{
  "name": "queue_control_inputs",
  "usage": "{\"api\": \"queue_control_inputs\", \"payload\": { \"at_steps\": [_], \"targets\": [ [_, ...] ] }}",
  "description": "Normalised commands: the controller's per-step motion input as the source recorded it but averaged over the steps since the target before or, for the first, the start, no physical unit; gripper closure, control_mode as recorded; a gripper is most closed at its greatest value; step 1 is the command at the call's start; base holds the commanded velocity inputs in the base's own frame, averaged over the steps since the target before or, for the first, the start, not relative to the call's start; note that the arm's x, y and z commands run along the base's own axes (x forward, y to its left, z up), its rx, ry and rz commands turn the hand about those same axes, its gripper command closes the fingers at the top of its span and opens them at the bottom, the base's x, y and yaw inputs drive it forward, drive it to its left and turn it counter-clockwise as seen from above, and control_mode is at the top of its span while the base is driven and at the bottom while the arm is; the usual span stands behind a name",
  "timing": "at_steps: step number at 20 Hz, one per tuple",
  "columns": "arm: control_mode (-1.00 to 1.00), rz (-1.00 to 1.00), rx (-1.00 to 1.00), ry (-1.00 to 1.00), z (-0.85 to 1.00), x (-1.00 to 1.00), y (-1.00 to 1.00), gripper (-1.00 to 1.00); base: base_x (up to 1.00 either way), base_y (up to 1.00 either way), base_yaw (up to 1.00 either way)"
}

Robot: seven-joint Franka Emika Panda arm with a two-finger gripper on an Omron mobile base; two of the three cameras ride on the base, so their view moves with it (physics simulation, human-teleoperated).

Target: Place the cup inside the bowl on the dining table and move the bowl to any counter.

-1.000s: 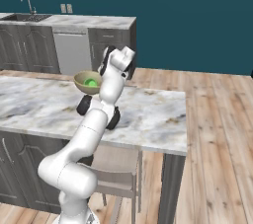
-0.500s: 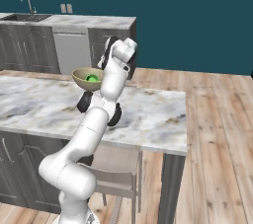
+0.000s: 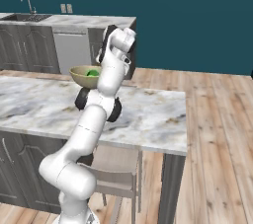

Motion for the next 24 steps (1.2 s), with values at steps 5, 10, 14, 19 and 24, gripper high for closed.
{"api": "queue_control_inputs", "payload": {
  "at_steps": [5, 10, 14, 19, 24],
  "targets": [
    [-1.00, 0.00, 0.00, -0.26, 0.10, -1.00, -0.11, 1.00, 0.00, 0.00, 0.00],
    [-1.00, 0.02, 0.00, -0.26, 0.10, -1.00, -0.12, 1.00, 0.00, 0.00, 0.00],
    [-1.00, 0.03, 0.00, -0.28, 0.07, -1.00, -0.09, 1.00, 0.00, 0.00, 0.00],
    [-1.00, 0.06, 0.01, -0.31, 0.03, -1.00, -0.12, 1.00, 0.00, 0.00, 0.00],
    [-1.00, 0.08, 0.02, -0.36, 0.00, -1.00, -0.07, 1.00, 0.00, 0.00, 0.00]
  ]
}}
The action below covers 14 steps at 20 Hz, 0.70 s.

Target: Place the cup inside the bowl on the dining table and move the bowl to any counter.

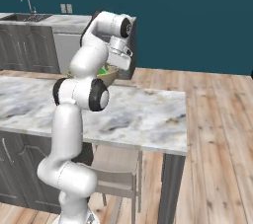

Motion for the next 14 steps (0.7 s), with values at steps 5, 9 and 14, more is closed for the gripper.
{"api": "queue_control_inputs", "payload": {
  "at_steps": [5, 9, 14],
  "targets": [
    [-1.00, 0.04, 0.05, -0.36, 0.00, -0.65, -0.05, 1.00, 0.00, 0.00, 0.00],
    [-1.00, 0.00, 0.05, -0.32, 0.00, -0.82, -0.21, 1.00, 0.00, 0.00, 0.00],
    [-1.00, -0.10, 0.02, -0.17, 0.00, -0.67, -0.30, 1.00, 0.00, 0.00, 0.00]
  ]
}}
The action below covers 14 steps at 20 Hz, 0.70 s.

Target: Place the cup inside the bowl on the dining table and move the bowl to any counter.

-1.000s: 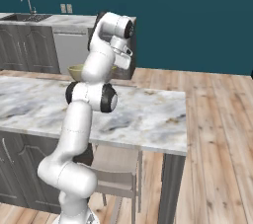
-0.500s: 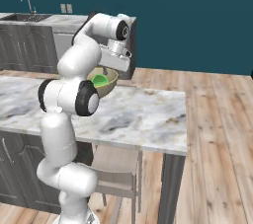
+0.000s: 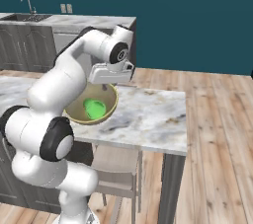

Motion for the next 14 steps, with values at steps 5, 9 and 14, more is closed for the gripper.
{"api": "queue_control_inputs", "payload": {
  "at_steps": [5, 9, 14],
  "targets": [
    [-1.00, -0.21, 0.00, -0.01, 0.00, -0.27, -0.28, 1.00, 0.00, 0.00, 0.00],
    [-1.00, -0.37, 0.00, 0.07, -0.12, 0.13, -0.26, 1.00, 0.00, 0.00, 0.00],
    [-1.00, -0.51, 0.00, 0.16, -0.28, 0.47, -0.36, 1.00, 0.00, 0.00, 0.00]
  ]
}}
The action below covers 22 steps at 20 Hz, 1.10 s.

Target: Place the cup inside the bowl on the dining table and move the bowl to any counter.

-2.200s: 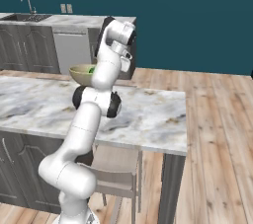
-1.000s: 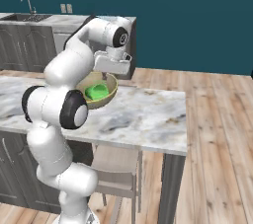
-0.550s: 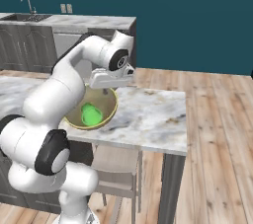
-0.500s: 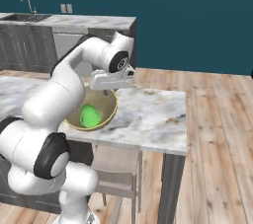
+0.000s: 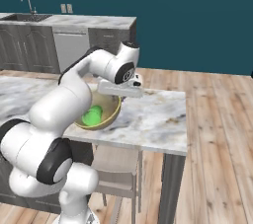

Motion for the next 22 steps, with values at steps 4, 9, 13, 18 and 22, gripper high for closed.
{"api": "queue_control_inputs", "payload": {
  "at_steps": [4, 9, 13, 18, 22],
  "targets": [
    [-1.00, -0.52, 0.00, 0.14, -0.23, 0.21, -0.40, 1.00, 0.00, 0.00, 0.00],
    [-1.00, -0.44, 0.10, 0.01, 0.01, -0.26, -0.38, 1.00, 0.00, 0.00, 0.00],
    [-1.00, -0.30, 0.15, -0.11, 0.22, -0.54, -0.15, 1.00, 0.00, 0.00, 0.00],
    [-1.00, -0.34, 0.05, -0.02, 0.00, -0.23, -0.07, 1.00, 0.00, 0.00, 0.00],
    [-1.00, -0.35, 0.00, 0.00, -0.10, 0.00, 0.00, 1.00, 0.00, 0.00, 0.00]
  ]
}}
